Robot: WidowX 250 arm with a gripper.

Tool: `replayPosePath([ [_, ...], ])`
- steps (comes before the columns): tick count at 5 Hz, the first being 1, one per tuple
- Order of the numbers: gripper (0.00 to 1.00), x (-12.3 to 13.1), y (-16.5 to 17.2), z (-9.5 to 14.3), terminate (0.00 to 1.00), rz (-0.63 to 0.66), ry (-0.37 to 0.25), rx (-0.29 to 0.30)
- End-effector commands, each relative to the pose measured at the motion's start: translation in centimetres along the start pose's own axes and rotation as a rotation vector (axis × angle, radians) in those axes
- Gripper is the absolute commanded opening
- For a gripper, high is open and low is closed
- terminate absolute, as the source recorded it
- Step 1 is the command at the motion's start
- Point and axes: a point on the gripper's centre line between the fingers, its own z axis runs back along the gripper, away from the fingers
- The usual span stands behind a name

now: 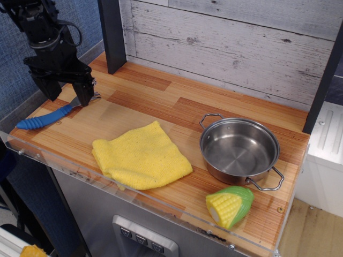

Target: Move the blue fork behind the yellow towel

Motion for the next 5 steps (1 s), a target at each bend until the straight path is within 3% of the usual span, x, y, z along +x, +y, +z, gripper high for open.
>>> replayPosePath([
  [1,1.00,-0.1,1.5,0.3,0.00,-0.099,-0.008,-0.006],
  [5,1.00,-0.5,3.0,-2.6,0.00,-0.169,0.048,-0.003],
])
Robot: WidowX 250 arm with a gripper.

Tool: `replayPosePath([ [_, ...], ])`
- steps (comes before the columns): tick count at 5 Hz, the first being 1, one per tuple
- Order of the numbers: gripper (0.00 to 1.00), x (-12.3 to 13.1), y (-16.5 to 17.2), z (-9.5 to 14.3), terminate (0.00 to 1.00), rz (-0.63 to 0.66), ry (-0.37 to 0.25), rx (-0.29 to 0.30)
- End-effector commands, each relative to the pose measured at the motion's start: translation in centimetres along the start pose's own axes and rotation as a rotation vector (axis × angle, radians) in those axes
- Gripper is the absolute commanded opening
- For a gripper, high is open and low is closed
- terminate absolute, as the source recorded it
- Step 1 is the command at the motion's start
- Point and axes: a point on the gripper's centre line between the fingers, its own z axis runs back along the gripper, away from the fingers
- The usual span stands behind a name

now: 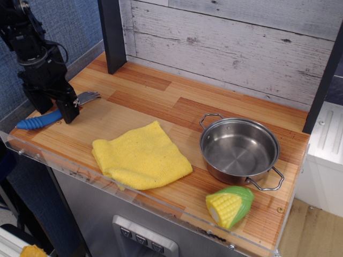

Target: Move the blue fork behind the yellow towel

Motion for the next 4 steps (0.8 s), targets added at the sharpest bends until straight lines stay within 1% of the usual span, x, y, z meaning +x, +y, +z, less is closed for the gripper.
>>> replayPosePath([
  [1,0.00,0.90,-0.10,0.28,0.00,-0.011,-0.040,0.030],
  [3,0.00,0.61,-0.40,0.33,0.00,-0.007,-0.033,0.035],
  [4,0.00,0.56,-0.68,0.60,0.00,0.009,-0.046,0.019],
])
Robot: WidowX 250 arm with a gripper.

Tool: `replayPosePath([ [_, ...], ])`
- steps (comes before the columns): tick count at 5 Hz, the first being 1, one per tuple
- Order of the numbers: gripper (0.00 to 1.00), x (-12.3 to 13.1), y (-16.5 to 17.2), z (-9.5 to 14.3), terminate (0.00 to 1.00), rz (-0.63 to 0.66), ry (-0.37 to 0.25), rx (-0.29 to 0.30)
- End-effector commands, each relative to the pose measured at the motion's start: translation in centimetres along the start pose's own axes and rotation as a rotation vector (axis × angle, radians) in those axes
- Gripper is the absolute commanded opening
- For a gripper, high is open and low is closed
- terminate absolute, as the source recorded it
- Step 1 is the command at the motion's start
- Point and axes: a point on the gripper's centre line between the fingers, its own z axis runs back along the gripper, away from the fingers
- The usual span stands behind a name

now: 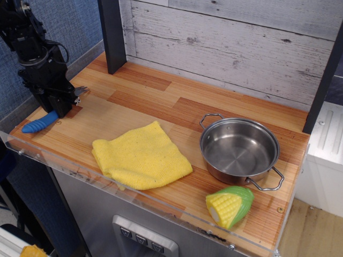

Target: Move the blue fork behind the yellow towel

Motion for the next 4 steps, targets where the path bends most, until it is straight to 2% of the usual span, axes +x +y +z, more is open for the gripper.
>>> replayPosePath([
  [1,0.00,0.8,-0.5,1.9,0.00,0.053,-0.050,-0.029],
  [4,0.00,2.8,-2.4,6.7,0.00,0.166,-0.138,-0.061],
])
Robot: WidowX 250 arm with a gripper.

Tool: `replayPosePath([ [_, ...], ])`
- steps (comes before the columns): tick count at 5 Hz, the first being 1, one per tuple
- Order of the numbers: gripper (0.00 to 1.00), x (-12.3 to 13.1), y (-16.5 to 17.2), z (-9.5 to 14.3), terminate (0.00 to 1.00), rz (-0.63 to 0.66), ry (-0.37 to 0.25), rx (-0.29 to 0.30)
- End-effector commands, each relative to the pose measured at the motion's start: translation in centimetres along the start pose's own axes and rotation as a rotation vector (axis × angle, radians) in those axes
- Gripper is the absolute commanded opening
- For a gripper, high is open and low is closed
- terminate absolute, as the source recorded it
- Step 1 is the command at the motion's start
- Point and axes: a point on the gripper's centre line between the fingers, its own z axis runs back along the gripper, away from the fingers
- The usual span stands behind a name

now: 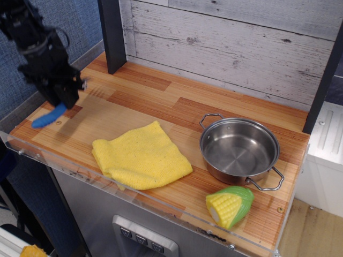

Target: Move the blue fork behind the yellow towel

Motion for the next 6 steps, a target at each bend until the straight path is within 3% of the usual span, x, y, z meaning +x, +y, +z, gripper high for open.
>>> replayPosePath([
  [1,0.00,2.6,-2.9,4.0,0.00,0.010,-0.093,0.003],
  [3,0.00,5.6,-8.7,6.0,0.00,0.025,-0.155,-0.061],
  [6,0.00,7.3,-16.0,2.2,0.00,-0.009,-0.088,-0.097],
])
